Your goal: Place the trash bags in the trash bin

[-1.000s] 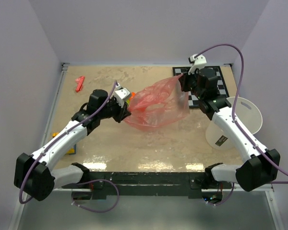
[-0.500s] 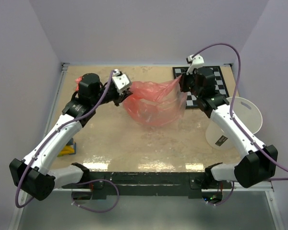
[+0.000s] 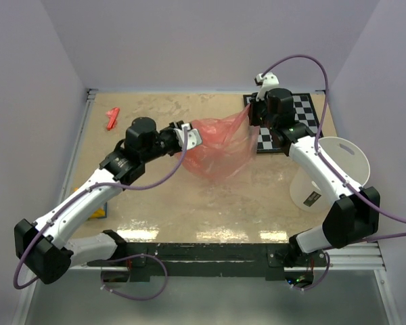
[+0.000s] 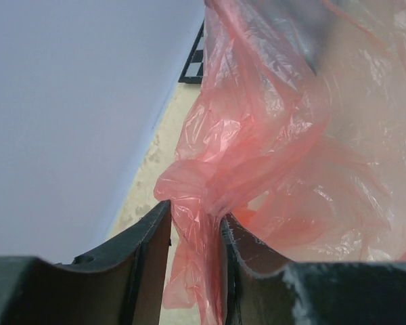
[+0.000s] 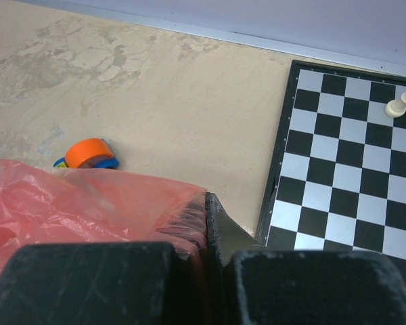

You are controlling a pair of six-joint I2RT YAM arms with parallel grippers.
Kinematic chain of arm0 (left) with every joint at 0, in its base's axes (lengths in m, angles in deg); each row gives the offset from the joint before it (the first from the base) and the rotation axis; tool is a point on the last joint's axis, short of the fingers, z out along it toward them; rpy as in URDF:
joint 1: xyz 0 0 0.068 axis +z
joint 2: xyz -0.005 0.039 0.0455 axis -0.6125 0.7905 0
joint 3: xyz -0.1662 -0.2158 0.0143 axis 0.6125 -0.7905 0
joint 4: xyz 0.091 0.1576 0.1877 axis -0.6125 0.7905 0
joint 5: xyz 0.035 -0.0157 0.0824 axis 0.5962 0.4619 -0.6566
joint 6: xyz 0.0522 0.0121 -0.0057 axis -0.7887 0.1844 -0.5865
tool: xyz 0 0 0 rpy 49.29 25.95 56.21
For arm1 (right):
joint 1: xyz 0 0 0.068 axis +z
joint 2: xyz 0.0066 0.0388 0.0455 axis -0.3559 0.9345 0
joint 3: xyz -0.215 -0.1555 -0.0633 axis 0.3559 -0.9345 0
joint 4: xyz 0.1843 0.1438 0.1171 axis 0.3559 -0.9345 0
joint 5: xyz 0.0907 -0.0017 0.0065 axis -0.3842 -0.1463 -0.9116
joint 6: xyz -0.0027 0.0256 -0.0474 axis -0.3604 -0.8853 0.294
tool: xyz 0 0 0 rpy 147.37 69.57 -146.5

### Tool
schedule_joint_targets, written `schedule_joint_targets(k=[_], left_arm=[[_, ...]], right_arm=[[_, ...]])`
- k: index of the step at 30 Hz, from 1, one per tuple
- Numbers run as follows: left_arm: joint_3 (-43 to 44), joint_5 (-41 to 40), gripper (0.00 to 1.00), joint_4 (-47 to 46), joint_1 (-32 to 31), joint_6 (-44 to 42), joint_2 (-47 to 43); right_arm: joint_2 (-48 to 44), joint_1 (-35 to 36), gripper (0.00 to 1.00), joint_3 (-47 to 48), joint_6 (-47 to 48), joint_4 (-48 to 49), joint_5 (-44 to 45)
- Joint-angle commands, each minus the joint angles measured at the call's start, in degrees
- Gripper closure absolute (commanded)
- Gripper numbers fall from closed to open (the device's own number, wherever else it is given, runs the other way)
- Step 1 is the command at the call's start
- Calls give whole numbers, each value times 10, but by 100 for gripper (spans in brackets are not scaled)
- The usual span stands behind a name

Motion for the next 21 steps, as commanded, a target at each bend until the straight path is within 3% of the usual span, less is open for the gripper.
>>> schedule_joint_targets(k=[1, 4, 9, 12, 15, 18, 20, 21], left_arm=[[-34, -68, 70, -58, -29, -114, -41], [-33, -86, 70, -53, -39, -137, -39], [-68, -146, 58, -123, -65, -229, -55], [-93, -133, 55, -143, -73, -275, -71], [-90, -102, 71, -116, -78, -284, -77], [-59, -33, 100, -34, -78, -283, -85], [-48, 0, 100, -19, -78, -256, -100], [-50, -24, 100, -48, -78, -213, -103]], right_arm=[[-10, 1, 100, 24, 2, 13, -7], [-12, 1, 100, 20, 1, 13, -6], [-12, 0, 100, 17, 2, 12, -8], [-9, 1, 100, 18, 1, 13, -12], [-4, 1, 100, 23, 1, 15, -13], [-2, 1, 100, 25, 2, 14, -8], [2, 1, 100, 23, 4, 14, 3], [4, -1, 100, 20, 3, 14, 10]])
